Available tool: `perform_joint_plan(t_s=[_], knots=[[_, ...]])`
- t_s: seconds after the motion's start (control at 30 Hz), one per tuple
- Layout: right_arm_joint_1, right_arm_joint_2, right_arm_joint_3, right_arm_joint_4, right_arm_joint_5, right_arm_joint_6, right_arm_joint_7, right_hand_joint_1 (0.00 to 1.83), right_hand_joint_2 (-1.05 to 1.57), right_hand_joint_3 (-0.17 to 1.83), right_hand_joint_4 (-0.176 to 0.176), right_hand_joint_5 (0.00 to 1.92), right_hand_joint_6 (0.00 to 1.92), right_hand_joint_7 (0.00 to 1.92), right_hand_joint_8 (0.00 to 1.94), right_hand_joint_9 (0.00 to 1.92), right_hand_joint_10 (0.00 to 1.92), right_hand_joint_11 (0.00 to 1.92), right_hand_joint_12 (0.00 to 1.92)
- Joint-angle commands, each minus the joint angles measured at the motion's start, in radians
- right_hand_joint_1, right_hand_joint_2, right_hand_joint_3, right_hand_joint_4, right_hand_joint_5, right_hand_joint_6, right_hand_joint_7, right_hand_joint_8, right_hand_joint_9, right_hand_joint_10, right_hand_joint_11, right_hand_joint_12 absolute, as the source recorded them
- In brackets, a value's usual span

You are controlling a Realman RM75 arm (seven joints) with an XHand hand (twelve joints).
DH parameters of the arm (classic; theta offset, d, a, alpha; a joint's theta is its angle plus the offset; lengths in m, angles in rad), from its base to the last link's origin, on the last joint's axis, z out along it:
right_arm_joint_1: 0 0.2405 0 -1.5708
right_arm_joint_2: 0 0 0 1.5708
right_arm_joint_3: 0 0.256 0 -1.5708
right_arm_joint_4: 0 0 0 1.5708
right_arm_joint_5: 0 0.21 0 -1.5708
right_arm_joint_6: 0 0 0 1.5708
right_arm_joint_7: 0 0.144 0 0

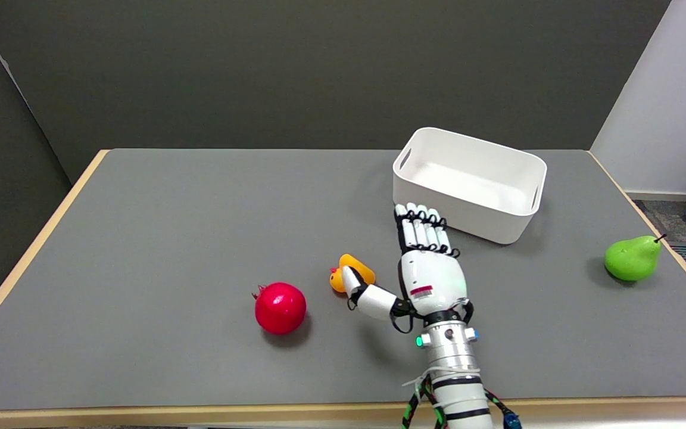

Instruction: Pick up the yellow duck.

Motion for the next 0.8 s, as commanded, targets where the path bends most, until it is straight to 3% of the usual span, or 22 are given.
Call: perform_joint_plan(t_s=[0.03,0.17,0.27,0.5,0.7,0.73,0.8], knots=[[0.084,-0.119,-0.105,-0.113,0.069,0.046,0.015,0.26,0.72,0.63,-0.176,0.0,0.11,0.0,0.01,0.0,0.0,0.0,0.0],[0.084,-0.119,-0.119,-0.105,0.069,0.023,0.017,0.26,0.71,0.65,-0.176,0.0,0.11,0.0,0.0,0.0,0.0,0.0,0.0],[0.083,-0.116,-0.123,-0.095,0.064,0.002,0.017,0.26,0.62,0.82,-0.176,0.0,0.1,0.0,0.02,0.0,0.0,0.0,0.03],[0.081,-0.116,-0.153,-0.094,0.069,-0.022,0.017,0.22,0.64,0.82,-0.176,0.0,0.17,0.0,0.19,0.0,0.0,0.0,0.21],[0.077,-0.116,-0.149,-0.114,0.085,-0.021,0.018,0.23,0.65,0.82,-0.176,0.01,0.16,0.0,0.22,0.0,0.0,0.0,0.24],[0.077,-0.115,-0.146,-0.119,0.093,-0.017,0.018,0.27,0.65,0.83,-0.176,0.02,0.14,0.0,0.22,0.0,0.0,0.0,0.25],[0.078,-0.111,-0.138,-0.127,0.101,-0.004,0.018,0.55,0.65,0.96,-0.176,0.05,0.02,0.01,0.19,0.0,0.0,0.0,0.35]])
